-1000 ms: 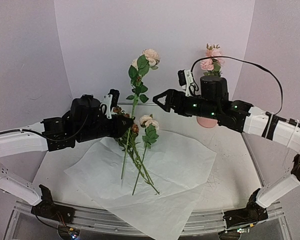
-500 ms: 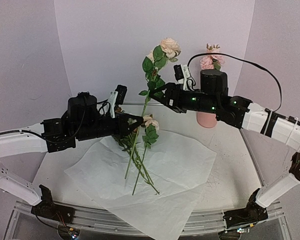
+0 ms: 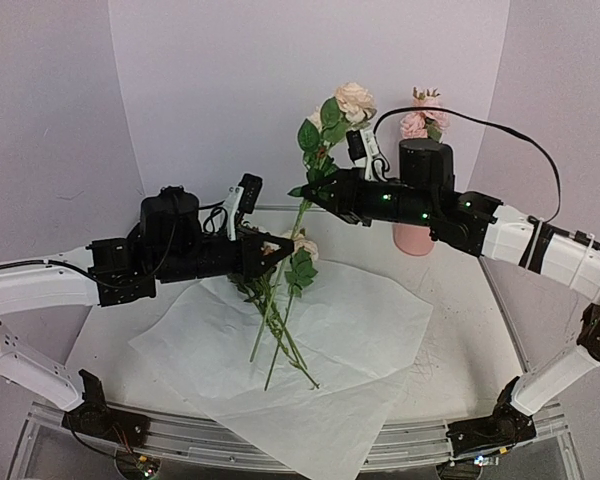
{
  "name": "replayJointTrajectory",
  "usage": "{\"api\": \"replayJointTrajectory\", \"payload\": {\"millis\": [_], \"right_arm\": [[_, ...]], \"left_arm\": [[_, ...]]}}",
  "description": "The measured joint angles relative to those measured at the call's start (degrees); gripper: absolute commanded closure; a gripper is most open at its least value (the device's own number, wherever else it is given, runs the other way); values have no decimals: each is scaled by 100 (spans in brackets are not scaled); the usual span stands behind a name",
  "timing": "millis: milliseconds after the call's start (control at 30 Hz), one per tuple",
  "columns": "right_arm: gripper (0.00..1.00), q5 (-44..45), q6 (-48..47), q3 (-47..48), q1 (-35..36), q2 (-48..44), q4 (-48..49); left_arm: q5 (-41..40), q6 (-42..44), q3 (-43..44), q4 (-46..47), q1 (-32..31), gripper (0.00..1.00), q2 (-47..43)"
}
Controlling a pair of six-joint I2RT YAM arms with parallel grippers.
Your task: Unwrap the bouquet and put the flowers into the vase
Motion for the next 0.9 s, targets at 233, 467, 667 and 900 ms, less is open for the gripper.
{"api": "replayJointTrajectory", "payload": {"millis": [233, 467, 667, 900], "right_arm": [[100, 487, -189, 2, -2, -13, -64], [100, 2838, -1611, -117, -35, -364, -640], [100, 5194, -3394, 182, -261, -549, -835], [100, 6214, -4480, 1609, -1350, -362, -869]], "left_arm": [[-306, -16, -6, 88, -13, 18, 35], [-1226, -122, -412, 102, -24, 13, -100], [-1551, -138, -474, 3, -24, 15, -105], [-1665, -131, -470, -46, -23, 16, 87]]}}
